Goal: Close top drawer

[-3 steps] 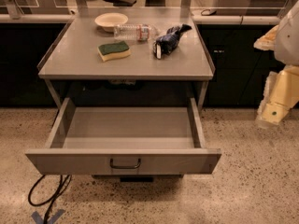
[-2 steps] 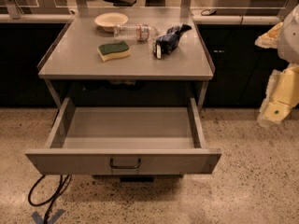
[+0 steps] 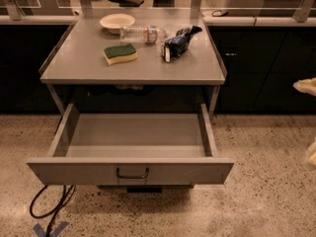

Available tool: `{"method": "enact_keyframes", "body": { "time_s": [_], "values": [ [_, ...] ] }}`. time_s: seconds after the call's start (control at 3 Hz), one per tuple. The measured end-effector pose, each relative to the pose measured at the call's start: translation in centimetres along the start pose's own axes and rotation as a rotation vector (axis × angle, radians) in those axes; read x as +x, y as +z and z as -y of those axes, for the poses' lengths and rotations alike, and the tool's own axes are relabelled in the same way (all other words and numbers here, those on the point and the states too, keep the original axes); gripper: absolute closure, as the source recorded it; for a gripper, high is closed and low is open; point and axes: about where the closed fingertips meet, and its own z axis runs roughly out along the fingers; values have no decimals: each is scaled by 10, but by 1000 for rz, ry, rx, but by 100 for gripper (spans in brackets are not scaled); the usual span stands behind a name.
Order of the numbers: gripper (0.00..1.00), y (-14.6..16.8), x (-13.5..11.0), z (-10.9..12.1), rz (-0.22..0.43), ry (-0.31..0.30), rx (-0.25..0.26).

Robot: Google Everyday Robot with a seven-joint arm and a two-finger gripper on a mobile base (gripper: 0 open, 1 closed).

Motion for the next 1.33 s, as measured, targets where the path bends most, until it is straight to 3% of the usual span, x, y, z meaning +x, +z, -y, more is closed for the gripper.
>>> {"method": "enact_keyframes", "body": {
  "time_s": [0.33,0.67,1.33],
  "values": [
    [0,25,57,-14,51,56,-49],
    [0,60,100,-33,63,96,-153],
    [0,68,103,-33,94,104,-196]
  ]
}}
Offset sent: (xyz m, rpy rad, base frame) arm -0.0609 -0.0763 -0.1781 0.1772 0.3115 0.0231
